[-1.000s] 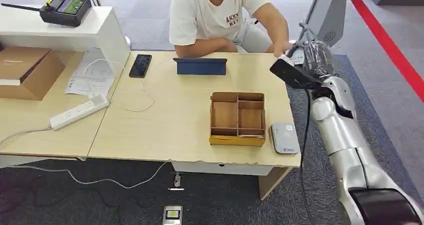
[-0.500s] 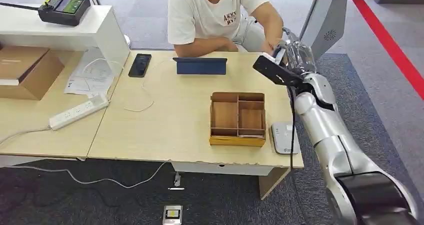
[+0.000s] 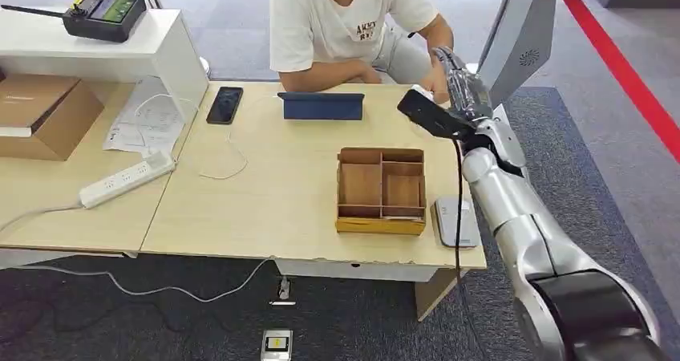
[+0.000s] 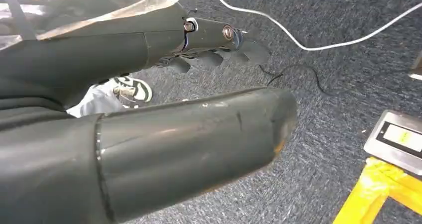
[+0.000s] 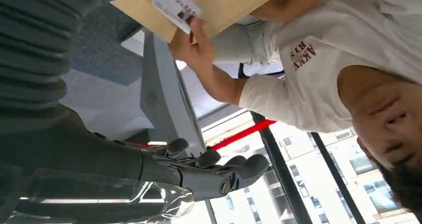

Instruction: Pass the card to the sensor for recognition and then transmit it.

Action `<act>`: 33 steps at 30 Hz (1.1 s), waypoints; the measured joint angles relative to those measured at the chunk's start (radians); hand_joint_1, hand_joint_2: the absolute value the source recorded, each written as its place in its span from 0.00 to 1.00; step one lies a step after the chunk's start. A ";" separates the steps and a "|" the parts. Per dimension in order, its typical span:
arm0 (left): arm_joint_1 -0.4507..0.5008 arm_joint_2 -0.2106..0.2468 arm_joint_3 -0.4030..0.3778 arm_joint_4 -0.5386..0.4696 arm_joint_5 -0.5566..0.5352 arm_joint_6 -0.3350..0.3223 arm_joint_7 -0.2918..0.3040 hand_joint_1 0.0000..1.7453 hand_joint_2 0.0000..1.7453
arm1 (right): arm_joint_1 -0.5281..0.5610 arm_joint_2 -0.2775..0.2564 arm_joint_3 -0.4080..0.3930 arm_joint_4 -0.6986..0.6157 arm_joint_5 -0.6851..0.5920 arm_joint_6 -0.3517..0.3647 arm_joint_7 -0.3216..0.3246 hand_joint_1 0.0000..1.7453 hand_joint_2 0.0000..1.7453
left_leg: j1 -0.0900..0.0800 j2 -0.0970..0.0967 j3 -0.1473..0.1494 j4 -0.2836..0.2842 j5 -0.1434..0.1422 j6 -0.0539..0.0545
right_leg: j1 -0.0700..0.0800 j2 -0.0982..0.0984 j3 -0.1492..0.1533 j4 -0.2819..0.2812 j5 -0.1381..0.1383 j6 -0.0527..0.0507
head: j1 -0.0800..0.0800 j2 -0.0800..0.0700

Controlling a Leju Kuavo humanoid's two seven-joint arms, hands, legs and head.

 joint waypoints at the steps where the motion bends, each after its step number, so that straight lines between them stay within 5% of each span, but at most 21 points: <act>1: 0.001 0.000 0.000 0.000 0.000 0.003 0.000 0.00 0.00 | 0.000 0.000 0.000 0.000 -0.022 0.010 -0.009 0.00 0.00 | 0.000 0.000 0.000 0.000 0.000 0.000 | 0.000 0.000 0.000 0.000 0.000 0.000 | 0.000 0.000; 7: 0.012 0.000 0.000 0.002 0.022 0.007 0.000 0.00 0.00 | 0.008 -0.003 -0.040 -0.047 -0.363 0.282 0.000 0.00 0.00 | 0.000 0.000 0.000 0.000 0.000 0.000 | 0.000 0.000 0.000 0.000 0.000 0.000 | 0.000 0.000; 8: 0.015 0.000 0.000 0.003 0.026 0.007 0.000 0.00 0.00 | 0.018 -0.007 -0.048 -0.065 -0.429 0.340 0.019 0.00 1.00 | 0.000 0.000 0.000 0.000 0.000 0.000 | 0.000 0.000 0.000 0.000 0.000 0.000 | 0.000 0.000; 12: 0.028 0.003 0.001 0.006 0.041 0.009 -0.003 0.00 0.00 | 0.087 -0.038 -0.077 -0.176 -0.717 0.553 0.136 0.00 1.00 | 0.000 0.000 0.001 0.000 0.000 0.000 | 0.000 0.000 0.000 0.000 0.000 0.000 | 0.000 0.000; 15: 0.038 0.011 0.003 0.009 0.056 0.013 -0.004 0.00 0.00 | 0.157 -0.081 -0.081 -0.276 -0.860 0.635 0.194 0.00 1.00 | 0.000 0.000 0.001 0.000 -0.001 0.000 | 0.000 0.000 0.000 -0.001 0.000 0.000 | 0.000 0.000; 22: 0.044 0.016 0.011 0.014 0.076 0.013 -0.002 0.00 0.00 | 0.338 -0.141 -0.081 -0.456 -0.970 0.703 0.228 0.00 1.00 | 0.000 0.000 0.001 0.000 -0.001 0.000 | 0.000 0.000 0.000 -0.001 0.000 0.000 | 0.000 0.000; 33: 0.044 0.024 0.015 0.016 0.076 0.018 0.002 0.00 0.00 | 0.500 -0.196 -0.076 -0.594 -0.973 0.781 0.241 0.00 1.00 | 0.001 0.000 0.001 0.000 -0.001 0.000 | 0.001 0.000 0.000 -0.001 0.000 0.000 | 0.000 0.000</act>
